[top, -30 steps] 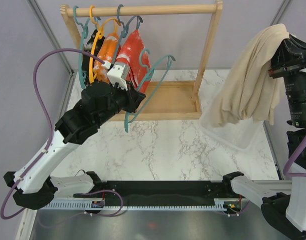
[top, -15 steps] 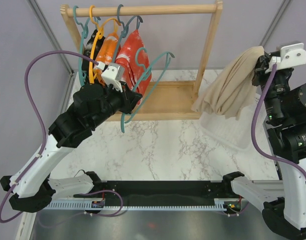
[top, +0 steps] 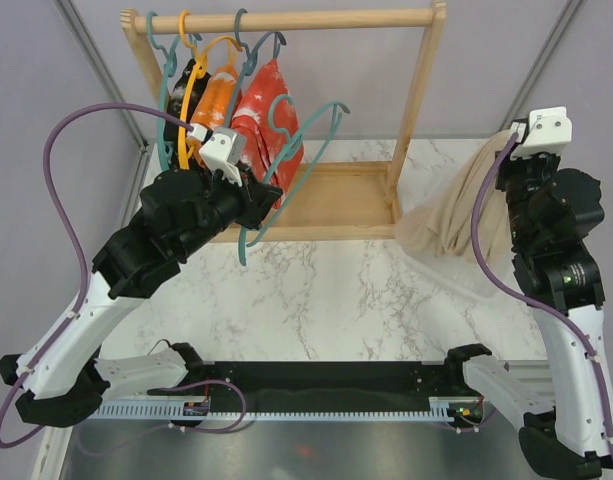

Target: Remove the trousers from the hanger

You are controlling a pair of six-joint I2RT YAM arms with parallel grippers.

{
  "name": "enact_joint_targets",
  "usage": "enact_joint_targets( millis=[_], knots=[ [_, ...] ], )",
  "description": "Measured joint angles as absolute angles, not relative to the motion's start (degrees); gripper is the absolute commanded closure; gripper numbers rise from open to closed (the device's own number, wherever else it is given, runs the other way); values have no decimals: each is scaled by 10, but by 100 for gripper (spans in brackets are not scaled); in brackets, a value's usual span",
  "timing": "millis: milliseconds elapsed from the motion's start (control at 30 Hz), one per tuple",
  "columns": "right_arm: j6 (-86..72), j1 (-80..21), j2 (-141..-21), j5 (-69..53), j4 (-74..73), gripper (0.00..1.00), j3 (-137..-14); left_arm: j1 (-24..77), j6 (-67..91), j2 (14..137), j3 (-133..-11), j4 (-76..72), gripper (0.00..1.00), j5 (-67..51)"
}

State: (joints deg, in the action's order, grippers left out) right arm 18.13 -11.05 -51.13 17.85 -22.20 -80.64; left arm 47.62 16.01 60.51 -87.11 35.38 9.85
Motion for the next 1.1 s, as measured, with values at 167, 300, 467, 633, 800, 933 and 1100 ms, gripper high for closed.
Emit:
enact_joint_targets(
  millis=[167,300,467,633,800,933,1100],
  knots=[
    [168,-71,-514,184,-215,100,-786,476,157,600,-871,354,98,96],
    [147,-2,-518,152,-195,100,-746,476,155,597,-871,354,98,89],
    [97,133,-547,69,-171,100,-679,476,152,596,-871,354,98,88],
    [59,218,-573,-25,-163,100,-587,476,147,599,-874,354,98,88],
    [57,222,-574,-123,-161,85,-518,476,146,625,-892,353,98,87],
    [51,222,-579,-190,-158,35,-496,476,146,656,-912,353,98,86],
    [44,222,-591,-269,-159,2,-481,476,146,703,-949,354,98,87]
  ],
)
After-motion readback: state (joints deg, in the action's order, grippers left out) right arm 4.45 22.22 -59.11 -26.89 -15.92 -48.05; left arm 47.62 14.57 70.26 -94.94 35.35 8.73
